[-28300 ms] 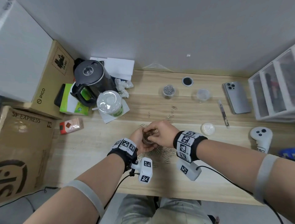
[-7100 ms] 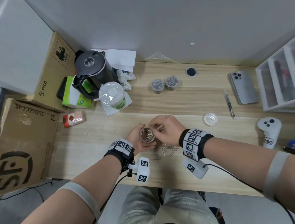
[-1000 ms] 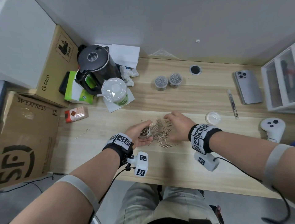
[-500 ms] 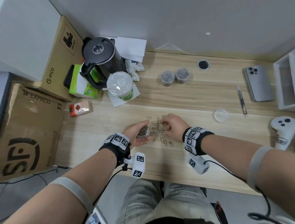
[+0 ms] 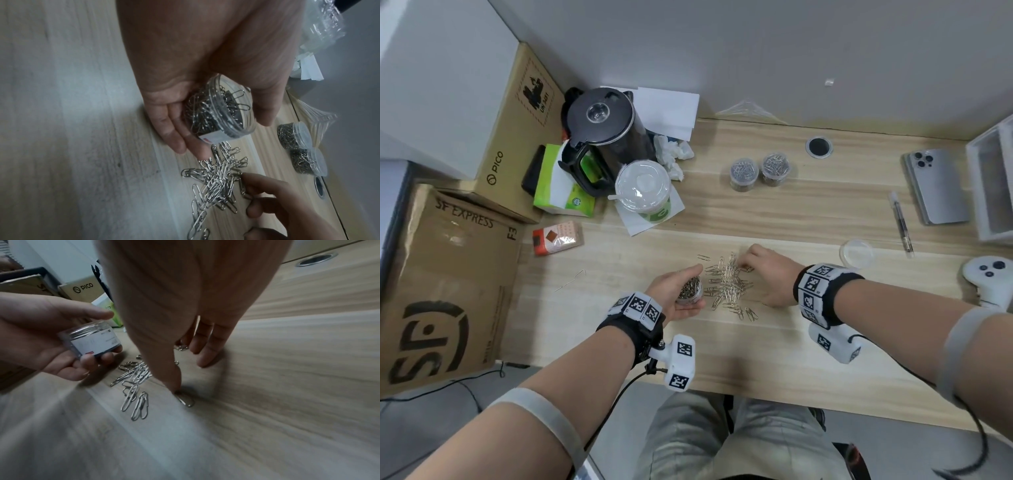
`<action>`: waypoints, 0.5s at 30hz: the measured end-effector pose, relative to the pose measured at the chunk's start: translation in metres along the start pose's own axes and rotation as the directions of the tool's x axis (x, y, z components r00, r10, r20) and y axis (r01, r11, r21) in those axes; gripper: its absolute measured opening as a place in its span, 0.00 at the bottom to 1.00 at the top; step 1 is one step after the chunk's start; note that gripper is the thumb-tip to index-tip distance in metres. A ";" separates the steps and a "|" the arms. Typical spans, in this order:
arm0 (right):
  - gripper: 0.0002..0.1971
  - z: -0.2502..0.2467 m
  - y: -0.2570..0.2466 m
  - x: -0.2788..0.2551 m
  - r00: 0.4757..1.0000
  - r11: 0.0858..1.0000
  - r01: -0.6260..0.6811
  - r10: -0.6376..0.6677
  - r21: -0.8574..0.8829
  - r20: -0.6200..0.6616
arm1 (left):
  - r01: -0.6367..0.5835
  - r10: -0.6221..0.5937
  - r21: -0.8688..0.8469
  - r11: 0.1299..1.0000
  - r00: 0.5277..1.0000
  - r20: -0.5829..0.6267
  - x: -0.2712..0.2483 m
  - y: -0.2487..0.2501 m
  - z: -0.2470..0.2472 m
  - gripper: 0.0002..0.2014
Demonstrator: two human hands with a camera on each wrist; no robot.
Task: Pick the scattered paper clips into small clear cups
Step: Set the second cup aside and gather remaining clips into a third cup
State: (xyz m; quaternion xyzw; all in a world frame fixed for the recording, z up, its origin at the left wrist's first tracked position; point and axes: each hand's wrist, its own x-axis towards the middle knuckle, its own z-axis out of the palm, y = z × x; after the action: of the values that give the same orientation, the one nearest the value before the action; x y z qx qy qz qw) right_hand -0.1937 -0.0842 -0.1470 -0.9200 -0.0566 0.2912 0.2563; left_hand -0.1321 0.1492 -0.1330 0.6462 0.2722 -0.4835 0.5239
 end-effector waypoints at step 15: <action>0.20 0.007 -0.002 -0.004 0.994 0.989 -0.027 0.042 0.149 -0.103 | 0.014 -0.013 0.044 0.999 1.000 -0.006 -0.005 -0.003 0.001 0.21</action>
State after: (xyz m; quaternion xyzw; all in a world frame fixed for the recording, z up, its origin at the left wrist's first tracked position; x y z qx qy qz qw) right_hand -0.2008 -0.0806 -0.1485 -0.9136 -0.0053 0.2497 0.3210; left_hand -0.1369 0.1497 -0.1295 0.6571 0.2675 -0.4910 0.5055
